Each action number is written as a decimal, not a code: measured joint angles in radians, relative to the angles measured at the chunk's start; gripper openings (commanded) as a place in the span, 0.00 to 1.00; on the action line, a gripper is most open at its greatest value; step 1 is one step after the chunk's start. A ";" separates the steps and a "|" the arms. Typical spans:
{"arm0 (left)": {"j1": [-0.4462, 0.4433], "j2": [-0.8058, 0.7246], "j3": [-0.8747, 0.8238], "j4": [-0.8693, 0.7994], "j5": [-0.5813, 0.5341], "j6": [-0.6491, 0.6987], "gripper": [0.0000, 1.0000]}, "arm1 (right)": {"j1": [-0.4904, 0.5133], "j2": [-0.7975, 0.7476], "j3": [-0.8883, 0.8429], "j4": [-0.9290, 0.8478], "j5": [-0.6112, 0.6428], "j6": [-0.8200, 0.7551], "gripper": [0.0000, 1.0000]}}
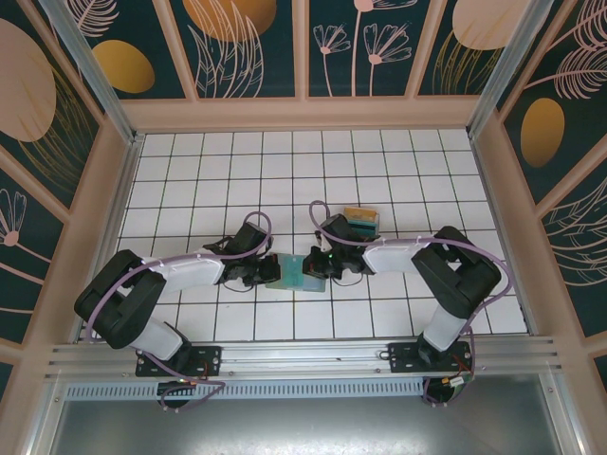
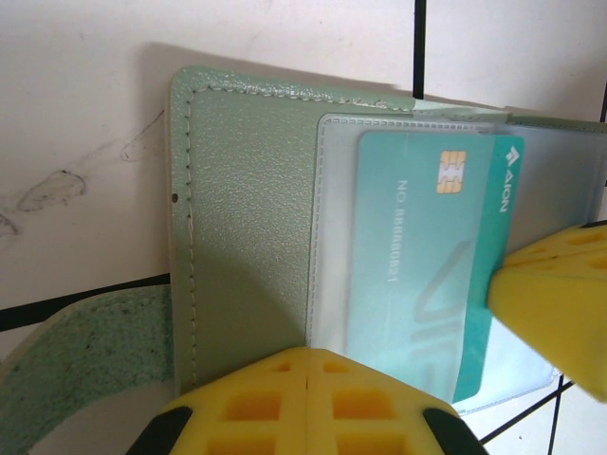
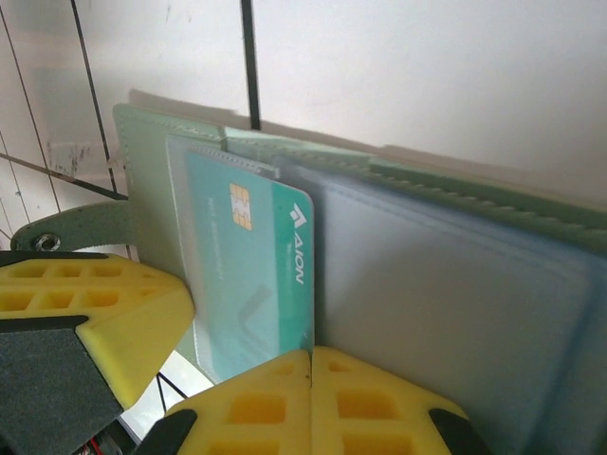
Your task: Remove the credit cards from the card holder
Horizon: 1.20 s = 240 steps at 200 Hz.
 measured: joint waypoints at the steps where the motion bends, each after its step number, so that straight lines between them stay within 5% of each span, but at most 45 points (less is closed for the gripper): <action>1: 0.000 0.000 0.000 0.000 0.000 0.000 0.00 | -0.001 -0.001 -0.001 -0.001 0.000 0.000 0.00; 82: 0.000 0.000 0.000 0.000 0.000 0.000 0.00 | -0.032 -0.063 -0.050 -0.021 -0.013 -0.024 0.00; 111: 0.000 0.000 0.000 0.000 0.000 0.000 0.00 | -0.032 -0.064 -0.051 -0.010 -0.022 -0.026 0.20; 133: 0.000 0.000 0.000 0.000 0.000 0.000 0.00 | -0.032 -0.062 -0.051 0.010 -0.025 -0.022 0.22; 240: 0.000 0.000 0.000 0.000 0.000 0.000 0.00 | -0.033 -0.030 -0.049 0.058 -0.046 -0.007 0.00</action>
